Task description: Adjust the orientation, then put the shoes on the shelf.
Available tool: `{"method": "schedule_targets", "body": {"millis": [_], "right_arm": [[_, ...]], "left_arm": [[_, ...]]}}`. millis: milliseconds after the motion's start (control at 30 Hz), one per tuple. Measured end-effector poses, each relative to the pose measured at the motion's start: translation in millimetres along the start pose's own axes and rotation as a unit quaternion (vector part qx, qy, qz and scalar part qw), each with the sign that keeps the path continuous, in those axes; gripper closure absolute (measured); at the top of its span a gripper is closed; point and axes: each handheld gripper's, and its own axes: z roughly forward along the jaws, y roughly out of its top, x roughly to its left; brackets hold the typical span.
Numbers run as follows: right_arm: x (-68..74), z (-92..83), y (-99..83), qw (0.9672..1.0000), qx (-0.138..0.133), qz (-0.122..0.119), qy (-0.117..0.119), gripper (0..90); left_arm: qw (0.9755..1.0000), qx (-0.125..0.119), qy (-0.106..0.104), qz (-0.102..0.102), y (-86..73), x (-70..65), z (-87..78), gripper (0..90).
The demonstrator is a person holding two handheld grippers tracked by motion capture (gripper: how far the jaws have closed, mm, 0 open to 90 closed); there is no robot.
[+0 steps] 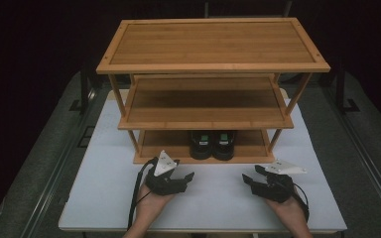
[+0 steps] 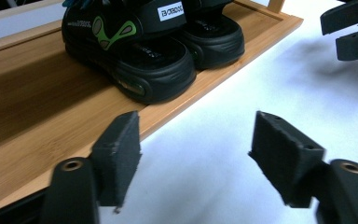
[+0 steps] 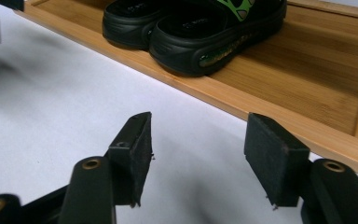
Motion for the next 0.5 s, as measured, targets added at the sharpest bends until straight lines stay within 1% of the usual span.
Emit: {"method": "schedule_targets", "body": {"millis": [133, 300, 367, 500], "right_arm": [[-1.0, -3.5, -2.6, 1.0000, 0.001, 0.001, 0.002, 40.7], [-2.9, -7.6, -5.4, 1.0000, 0.001, 0.000, 0.003, 40.5], [-3.8, -9.5, -6.7, 1.0000, 0.001, 0.000, 0.002, 40.2], [-5.3, -11.3, -10.4, 1.0000, 0.002, 0.005, 0.002, 39.7]], "left_arm": [[1.0000, 0.002, 0.002, -0.001, -3.0, 1.0, -5.4, 25.6], [1.0000, 0.006, 0.004, -0.005, -7.4, 5.1, -10.5, 21.4], [1.0000, 0.003, 0.005, -0.007, -8.9, 6.1, -12.8, 21.3], [1.0000, 0.005, 0.005, -0.006, -12.5, 7.8, -16.1, 19.9]]}}
